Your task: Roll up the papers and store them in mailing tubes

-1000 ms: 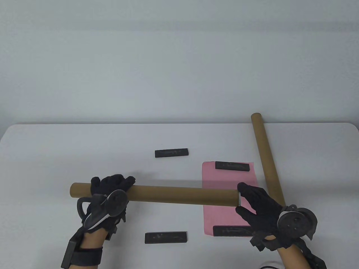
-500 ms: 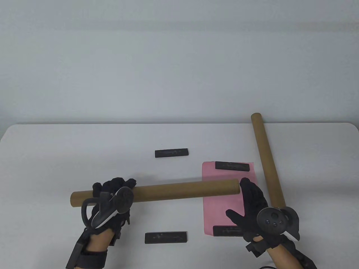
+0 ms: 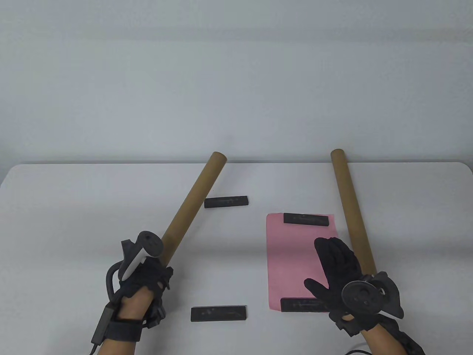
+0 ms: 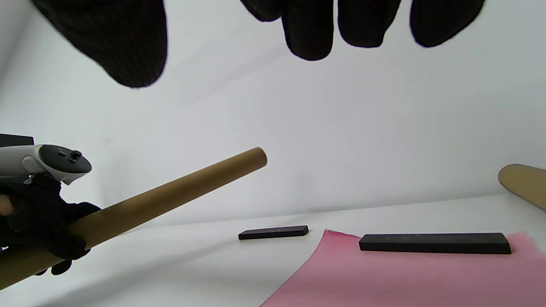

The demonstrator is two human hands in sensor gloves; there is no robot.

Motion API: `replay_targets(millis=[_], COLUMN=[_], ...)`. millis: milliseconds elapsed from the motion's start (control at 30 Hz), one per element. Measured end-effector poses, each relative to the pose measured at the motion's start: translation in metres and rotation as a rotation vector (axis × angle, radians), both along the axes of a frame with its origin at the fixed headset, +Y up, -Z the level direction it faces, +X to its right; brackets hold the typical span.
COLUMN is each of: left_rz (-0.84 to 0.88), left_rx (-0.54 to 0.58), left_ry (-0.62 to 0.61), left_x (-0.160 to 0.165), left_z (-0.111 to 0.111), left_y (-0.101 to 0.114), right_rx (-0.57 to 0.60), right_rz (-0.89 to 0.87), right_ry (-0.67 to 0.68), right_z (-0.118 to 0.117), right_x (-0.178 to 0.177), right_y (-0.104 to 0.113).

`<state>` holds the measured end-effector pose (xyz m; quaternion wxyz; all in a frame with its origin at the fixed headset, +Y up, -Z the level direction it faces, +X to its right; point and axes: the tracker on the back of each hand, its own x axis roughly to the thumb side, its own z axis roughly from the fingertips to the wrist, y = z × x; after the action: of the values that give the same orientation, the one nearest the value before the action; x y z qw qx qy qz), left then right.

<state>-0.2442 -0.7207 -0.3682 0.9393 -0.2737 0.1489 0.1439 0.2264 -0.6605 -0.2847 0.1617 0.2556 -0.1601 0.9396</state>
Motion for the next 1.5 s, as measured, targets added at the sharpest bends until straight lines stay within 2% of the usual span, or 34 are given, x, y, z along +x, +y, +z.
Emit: replay_targets(millis=[100,233,400,667,867,1067,1167,1267,1500], left_rz=[0.038,0.059,-0.021,-0.098,-0.058,-0.128,-0.201,-0.24,-0.205], left_rx=[-0.046,-0.119,-0.155,-0.198,-0.208,-0.225,-0.245,-0.221,-0.225], left_ry=[0.039,0.12,0.214,0.236,0.24,0.211,0.153,0.147,0.157], left_x=[0.0,-0.003,-0.002,0.012,0.021,0.028,0.033,0.036,0.03], left_z=[-0.011,-0.035,-0.058,-0.082,-0.095,-0.103,-0.105,-0.106,-0.108], left_y=[-0.006,-0.012,-0.014,-0.023,-0.032,-0.039,-0.045,-0.046,-0.046], right_rx=[-0.003,0.001,0.003,-0.024,-0.018,-0.02,-0.019,-0.026,-0.038], right_rz=[-0.016,0.006,-0.005,0.023,0.0,0.015,0.009,0.012,0.018], right_ry=[0.002,0.008,0.007,0.018,0.008,0.006,0.007,0.008,0.01], right_z=[0.0,0.001,0.001,-0.001,-0.001,-0.002,-0.002,-0.002,-0.004], right_x=[0.002,0.002,0.003,0.001,0.005,0.005,0.005,0.004,0.003], right_y=[0.001,0.001,0.002,-0.002,-0.001,-0.002,-0.002,-0.004,-0.005])
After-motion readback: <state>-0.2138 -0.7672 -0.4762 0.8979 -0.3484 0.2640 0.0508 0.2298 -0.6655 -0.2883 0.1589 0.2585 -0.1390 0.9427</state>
